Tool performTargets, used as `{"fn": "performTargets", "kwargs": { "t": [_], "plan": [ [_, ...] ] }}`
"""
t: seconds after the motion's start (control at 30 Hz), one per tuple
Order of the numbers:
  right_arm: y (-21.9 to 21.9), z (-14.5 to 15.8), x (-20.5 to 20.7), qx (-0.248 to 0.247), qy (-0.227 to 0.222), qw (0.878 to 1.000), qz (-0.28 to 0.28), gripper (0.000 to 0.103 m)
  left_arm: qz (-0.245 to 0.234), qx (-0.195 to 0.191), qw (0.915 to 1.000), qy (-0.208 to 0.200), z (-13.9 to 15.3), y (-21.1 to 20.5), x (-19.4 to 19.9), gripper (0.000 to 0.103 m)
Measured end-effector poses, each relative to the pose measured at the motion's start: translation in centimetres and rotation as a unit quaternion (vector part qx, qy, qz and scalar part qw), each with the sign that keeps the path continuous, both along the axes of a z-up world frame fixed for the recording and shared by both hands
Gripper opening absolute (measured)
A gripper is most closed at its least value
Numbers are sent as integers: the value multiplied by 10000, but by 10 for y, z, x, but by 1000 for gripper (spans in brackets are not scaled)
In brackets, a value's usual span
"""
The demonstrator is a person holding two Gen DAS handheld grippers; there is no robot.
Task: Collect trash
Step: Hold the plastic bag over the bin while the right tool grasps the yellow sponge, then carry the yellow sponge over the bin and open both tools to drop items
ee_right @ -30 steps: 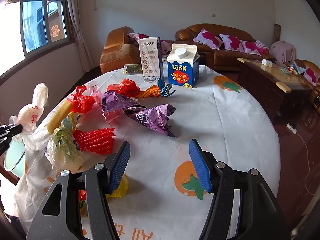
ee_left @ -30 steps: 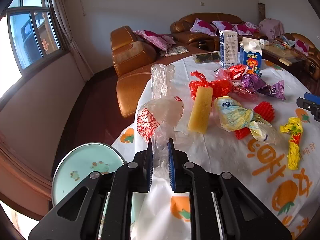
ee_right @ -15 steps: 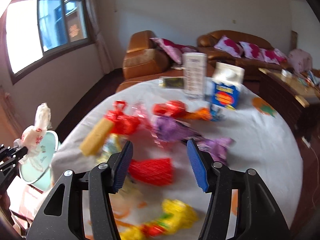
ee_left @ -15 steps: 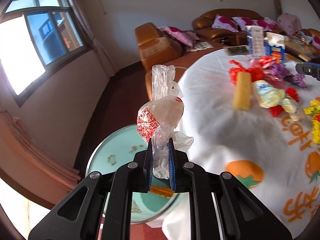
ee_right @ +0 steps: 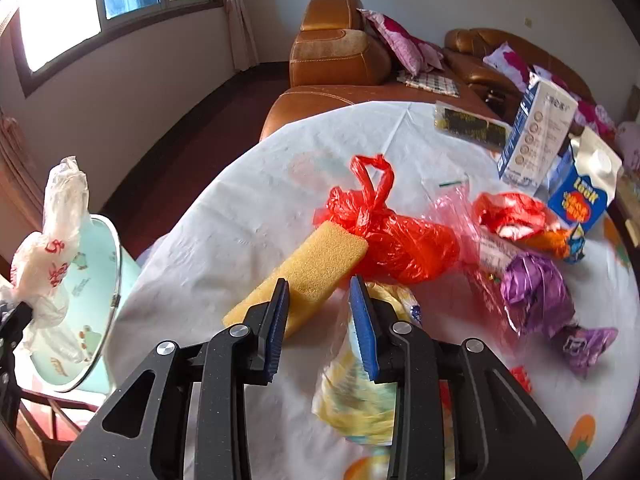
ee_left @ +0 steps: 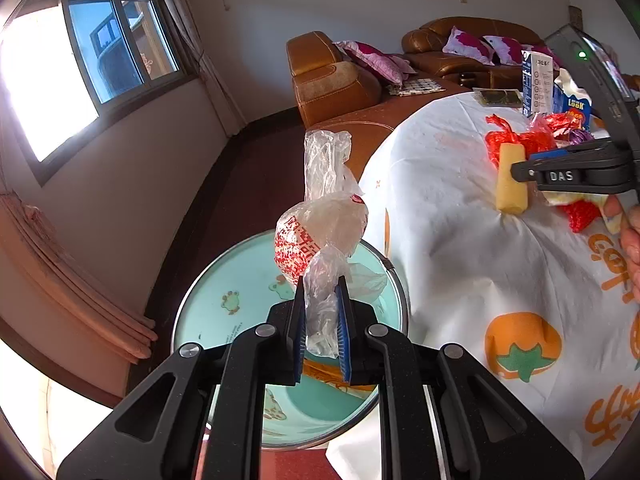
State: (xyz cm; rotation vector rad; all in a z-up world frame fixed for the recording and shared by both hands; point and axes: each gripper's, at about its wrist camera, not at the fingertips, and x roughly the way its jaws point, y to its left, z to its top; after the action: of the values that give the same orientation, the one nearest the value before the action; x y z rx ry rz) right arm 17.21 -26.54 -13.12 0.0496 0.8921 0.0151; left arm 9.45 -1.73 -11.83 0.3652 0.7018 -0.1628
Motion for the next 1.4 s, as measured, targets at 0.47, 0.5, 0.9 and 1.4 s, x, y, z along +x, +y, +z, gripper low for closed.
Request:
{"fn": "performTargets", "kwargs": {
  "t": [0.47, 0.5, 0.9, 1.4],
  "plan": [
    [3, -1, 0, 156, -89, 9992, 350, 10, 41, -142, 9999, -44, 7, 7, -1, 13],
    [4, 3, -4, 109, -177, 9991, 357, 10, 42, -131, 9999, -57, 8, 7, -2, 13],
    [25, 43, -30, 93, -887, 9926, 822, 10, 347, 177, 9990, -233, 18, 30, -11, 13],
    [87, 32, -28, -413, -1008, 9801, 1660, 10, 815, 711, 9939, -234, 10, 59, -11, 13]
  ]
}}
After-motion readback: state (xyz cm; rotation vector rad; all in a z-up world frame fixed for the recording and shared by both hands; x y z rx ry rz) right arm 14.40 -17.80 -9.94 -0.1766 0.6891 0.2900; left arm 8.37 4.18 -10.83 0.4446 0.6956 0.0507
